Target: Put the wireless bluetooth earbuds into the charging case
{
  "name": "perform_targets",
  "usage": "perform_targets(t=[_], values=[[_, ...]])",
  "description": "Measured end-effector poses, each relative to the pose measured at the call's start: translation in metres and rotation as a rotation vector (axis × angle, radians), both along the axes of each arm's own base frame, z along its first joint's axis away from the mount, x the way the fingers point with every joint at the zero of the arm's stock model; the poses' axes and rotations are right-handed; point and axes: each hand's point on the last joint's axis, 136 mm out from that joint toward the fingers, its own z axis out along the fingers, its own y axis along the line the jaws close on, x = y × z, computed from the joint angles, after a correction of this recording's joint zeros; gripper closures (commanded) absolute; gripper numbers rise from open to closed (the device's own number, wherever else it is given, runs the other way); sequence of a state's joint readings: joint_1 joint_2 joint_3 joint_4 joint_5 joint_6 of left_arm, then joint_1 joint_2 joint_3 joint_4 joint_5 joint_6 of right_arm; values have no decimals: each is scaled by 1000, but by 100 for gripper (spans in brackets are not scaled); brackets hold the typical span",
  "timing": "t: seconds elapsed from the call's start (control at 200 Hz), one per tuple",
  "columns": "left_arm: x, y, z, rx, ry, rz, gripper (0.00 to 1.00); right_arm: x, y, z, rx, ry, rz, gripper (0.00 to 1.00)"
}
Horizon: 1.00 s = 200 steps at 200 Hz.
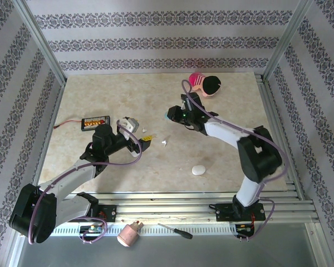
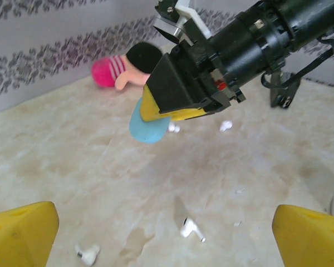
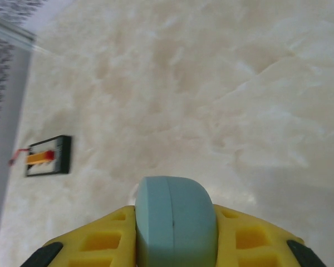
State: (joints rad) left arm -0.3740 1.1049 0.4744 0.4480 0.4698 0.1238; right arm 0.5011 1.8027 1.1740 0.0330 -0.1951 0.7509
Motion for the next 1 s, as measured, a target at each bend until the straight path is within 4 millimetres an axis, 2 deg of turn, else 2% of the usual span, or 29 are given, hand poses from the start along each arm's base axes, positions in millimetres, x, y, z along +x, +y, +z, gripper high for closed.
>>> perform_targets(t=[0.14,0.32,0.475,0.65,0.784,0.999], values=[[-1,7,-17,35,59,38,1,25,7,-38,-29,50,-22,76],[1,15,-26,47,102,93,1,48,14,-78,-20,110,-53,72],[7,26,-46,74,212,176,1,63,11,-79,22,106,-82,57],[22,39,-65,84,355,310,1,60,-5,-87,-11,108,-94,36],[34,54,-80,44,495,428,0,41,-23,-72,-79,69,-69,24],[45,66,-108,10,691,546,0,-7,-51,-21,-177,-72,17,17]])
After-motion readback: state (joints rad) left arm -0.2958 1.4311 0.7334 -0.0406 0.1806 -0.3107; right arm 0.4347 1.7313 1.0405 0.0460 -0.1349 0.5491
